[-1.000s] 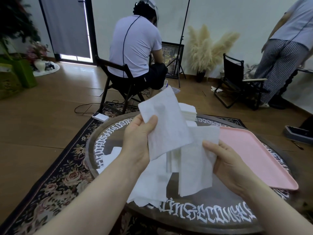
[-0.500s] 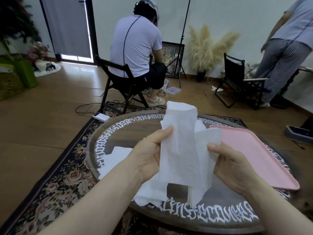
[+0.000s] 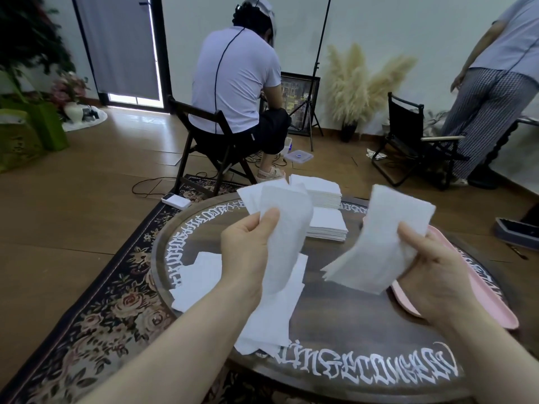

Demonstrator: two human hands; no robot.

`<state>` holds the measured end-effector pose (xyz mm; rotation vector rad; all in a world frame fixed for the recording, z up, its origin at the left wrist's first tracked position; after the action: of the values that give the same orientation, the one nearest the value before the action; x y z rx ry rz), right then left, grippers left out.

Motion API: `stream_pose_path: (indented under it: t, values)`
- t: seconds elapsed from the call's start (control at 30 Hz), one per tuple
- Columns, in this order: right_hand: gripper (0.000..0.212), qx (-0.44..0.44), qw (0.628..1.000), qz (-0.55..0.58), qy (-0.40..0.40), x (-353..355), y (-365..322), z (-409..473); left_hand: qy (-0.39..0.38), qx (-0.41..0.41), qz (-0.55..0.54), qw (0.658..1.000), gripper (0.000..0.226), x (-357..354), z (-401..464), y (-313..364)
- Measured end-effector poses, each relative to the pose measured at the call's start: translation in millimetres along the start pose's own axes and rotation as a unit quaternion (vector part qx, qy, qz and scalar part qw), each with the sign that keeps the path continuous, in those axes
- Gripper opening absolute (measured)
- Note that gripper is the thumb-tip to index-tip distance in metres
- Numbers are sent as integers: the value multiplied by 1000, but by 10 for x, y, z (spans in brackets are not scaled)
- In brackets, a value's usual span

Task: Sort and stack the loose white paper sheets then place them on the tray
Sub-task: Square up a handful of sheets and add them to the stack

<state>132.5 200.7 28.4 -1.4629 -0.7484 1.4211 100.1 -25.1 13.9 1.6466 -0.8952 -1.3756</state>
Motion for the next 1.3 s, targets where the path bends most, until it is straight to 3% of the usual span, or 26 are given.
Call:
stream_pose_path:
  t: [0.1,0.23,0.37,0.87,1.1,1.3]
  values:
    - [19,-14,1000,-12,-23,-70,30,-35,-16,41,-3,999,21,-71,-49,-88]
    - [27,-41,996,-69,-48,-219,232,-103,-87,94,-36,991,20,-204,-146,-228]
    - [40,-30,993,-110,-23,-240,297,-82,-133,122,-71,981,28,-263,-181,-244]
    - [34,9,988,-156,-1,-280,317,-129,-202,152,-114,961,49,-311,-264,-248]
    - [28,12,987,-157,28,-304,340,-161,-240,116,-106,958,38,-327,-299,-252]
    - [23,10,988,-148,35,-335,330,-190,-217,99,-83,968,19,-325,-297,-299]
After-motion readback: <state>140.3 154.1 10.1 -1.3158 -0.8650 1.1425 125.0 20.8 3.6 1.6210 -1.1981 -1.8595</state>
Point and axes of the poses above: each hand's wrist, its own z-axis towards the middle knuckle, its own x-axis out of the back of the hand, y = z × x, the point moved 2 cm from there along z, towards the middle knuckle, and after that the axes turned 2 degrees about y, right-handed, at the moved point
